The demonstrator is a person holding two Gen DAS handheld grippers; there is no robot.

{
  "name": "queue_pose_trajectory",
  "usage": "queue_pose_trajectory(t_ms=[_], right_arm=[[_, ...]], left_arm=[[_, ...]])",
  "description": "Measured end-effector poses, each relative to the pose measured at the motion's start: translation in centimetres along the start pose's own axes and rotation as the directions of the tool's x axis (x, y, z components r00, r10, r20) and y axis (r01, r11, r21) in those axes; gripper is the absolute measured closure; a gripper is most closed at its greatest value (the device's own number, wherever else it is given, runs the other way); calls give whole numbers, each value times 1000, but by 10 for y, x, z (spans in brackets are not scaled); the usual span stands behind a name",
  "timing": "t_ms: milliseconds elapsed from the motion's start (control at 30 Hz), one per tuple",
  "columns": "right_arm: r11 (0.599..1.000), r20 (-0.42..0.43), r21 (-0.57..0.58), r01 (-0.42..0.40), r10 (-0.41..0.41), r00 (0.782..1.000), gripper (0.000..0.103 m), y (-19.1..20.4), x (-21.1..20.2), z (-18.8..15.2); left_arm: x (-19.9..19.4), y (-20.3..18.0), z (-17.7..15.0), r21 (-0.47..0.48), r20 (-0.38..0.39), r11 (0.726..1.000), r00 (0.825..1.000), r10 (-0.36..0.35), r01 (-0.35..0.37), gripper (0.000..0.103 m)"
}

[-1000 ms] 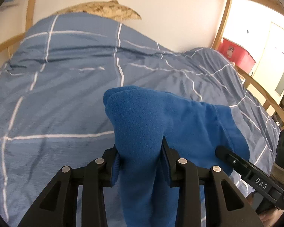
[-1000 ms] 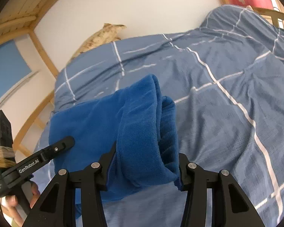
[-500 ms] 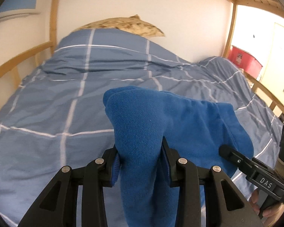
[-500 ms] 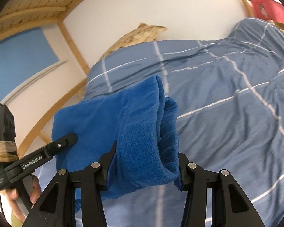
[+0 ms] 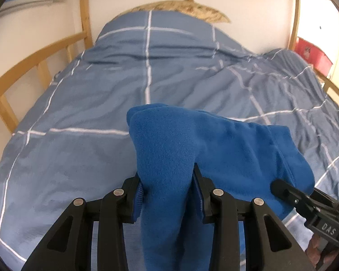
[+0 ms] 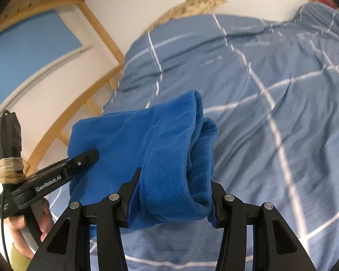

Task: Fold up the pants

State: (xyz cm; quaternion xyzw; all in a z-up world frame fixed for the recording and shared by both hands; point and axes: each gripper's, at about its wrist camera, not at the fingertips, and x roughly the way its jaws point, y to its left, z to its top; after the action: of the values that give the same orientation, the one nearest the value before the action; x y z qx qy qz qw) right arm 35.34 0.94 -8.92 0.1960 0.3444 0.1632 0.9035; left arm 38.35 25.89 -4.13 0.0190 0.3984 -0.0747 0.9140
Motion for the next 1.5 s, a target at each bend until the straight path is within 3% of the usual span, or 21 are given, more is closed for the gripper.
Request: queue_pose_trajectory(t_ms=[200, 300, 333, 400, 467, 633, 733, 800, 1100, 1233, 1367, 1500], right_arm=[[999, -64, -31, 25, -27, 998, 55, 14, 34, -18], [998, -83, -50, 39, -43, 996, 53, 13, 40, -22], [998, -87, -53, 35, -40, 995, 51, 11, 39, -23], [997, -88, -62, 47, -52, 995, 41, 10, 37, -22], [993, -64, -85, 83, -88, 994, 33, 11, 31, -19], [960, -3, -172, 222, -226, 974, 22, 17, 18, -8], [915, 97, -246, 319, -305, 947, 20, 18, -6, -4], [891, 167, -280, 357, -321, 932, 20, 16, -27, -2], [856, 240, -405, 323, -241, 940, 10, 10, -119, -6], [862, 238, -403, 309, -227, 944, 9, -4, -165, -18], [866, 257, -386, 319, -231, 938, 9, -20, -202, -32], [864, 275, -367, 344, -252, 928, 9, -38, -240, -47]], left_arm=[[32, 23, -16, -31, -85, 999, 996, 9, -12, 64], [37, 25, -24, -20, -89, 999, 995, 38, -40, 51], [36, 25, -25, -15, -85, 998, 994, 65, -66, 43], [29, 24, -24, 11, -55, 987, 986, 159, -159, 42], [19, 28, -21, 21, -41, 967, 966, 256, -255, 38], [-19, 33, -29, -31, -11, 941, 942, 336, -337, 37], [-52, 23, -46, -65, 35, 938, 939, 342, -340, 26], [-76, 8, -61, -85, 61, 934, 934, 352, -347, 26], [-154, -72, -97, -95, 161, 939, 925, 343, -331, 12], [-178, -106, -108, -94, 219, 953, 928, 302, -288, 5], [-199, -148, -123, -89, 269, 952, 913, 306, -293, 3], [-209, -179, -136, -69, 290, 958, 913, 286, -278, 3]])
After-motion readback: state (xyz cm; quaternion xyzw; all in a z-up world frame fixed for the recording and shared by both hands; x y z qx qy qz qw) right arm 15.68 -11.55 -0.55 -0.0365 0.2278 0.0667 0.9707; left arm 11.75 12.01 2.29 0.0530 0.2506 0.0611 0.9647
